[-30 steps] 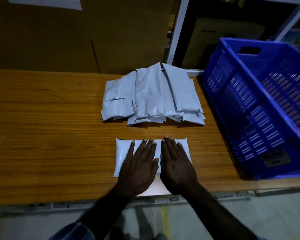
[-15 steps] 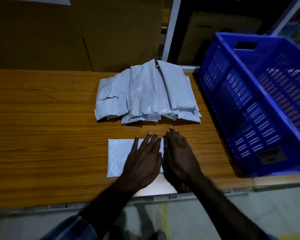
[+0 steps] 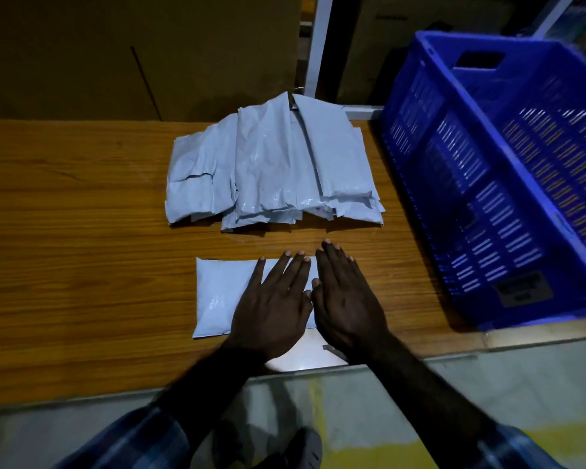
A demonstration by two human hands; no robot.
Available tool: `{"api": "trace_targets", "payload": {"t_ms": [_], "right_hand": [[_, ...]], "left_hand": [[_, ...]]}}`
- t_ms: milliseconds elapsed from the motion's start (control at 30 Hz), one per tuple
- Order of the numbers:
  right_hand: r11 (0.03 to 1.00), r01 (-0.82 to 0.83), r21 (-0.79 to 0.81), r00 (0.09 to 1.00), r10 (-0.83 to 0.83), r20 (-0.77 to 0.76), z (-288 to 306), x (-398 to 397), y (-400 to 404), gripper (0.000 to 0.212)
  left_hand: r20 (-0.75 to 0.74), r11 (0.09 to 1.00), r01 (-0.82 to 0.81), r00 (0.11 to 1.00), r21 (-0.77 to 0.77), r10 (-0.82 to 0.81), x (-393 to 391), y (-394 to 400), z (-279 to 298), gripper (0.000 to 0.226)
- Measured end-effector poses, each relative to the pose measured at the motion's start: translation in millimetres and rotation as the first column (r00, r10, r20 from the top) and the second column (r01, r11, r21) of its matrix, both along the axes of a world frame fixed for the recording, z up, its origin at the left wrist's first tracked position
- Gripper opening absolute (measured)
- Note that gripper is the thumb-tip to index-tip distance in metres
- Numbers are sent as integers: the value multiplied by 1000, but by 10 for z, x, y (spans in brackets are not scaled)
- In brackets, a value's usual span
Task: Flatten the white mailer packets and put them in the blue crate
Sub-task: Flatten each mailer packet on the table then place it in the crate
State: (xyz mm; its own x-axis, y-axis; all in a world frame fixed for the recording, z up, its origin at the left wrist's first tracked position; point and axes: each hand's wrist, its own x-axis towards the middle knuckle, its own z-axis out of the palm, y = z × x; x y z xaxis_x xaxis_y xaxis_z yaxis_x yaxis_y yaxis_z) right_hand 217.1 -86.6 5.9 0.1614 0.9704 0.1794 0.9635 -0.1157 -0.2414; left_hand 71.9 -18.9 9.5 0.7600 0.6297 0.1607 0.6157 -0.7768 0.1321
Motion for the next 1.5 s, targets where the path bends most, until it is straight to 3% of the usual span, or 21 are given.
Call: {"api": "trace_targets", "payload": {"t_ms": [267, 500, 967, 1100, 1300, 1500], "right_hand": [[998, -4, -69, 998, 9, 63, 170, 17, 89, 59], [997, -72, -17, 997, 73, 36, 102, -308, 106, 55], [993, -41, -108, 995, 51, 89, 145, -364, 117, 62], [992, -105, -67, 994, 107, 24, 201, -545, 227, 61], [992, -122, -3, 990, 122, 73, 89, -637, 196, 53], [983, -153, -106, 985, 160, 63, 175, -619, 228, 60]], "left_hand": [[23, 999, -39, 999, 9, 39, -198, 106, 121, 55], [-55, 997, -83, 995, -2, 83, -402, 167, 61, 58], [31, 993, -63, 997, -103, 67, -470, 198, 28, 62], [36, 993, -105, 994, -46, 107, -605, 259, 79, 56], [22, 990, -135, 990, -45, 136, -785, 231, -45, 55], [-24, 987, -156, 988, -45, 155, -759, 267, -37, 58]]}}
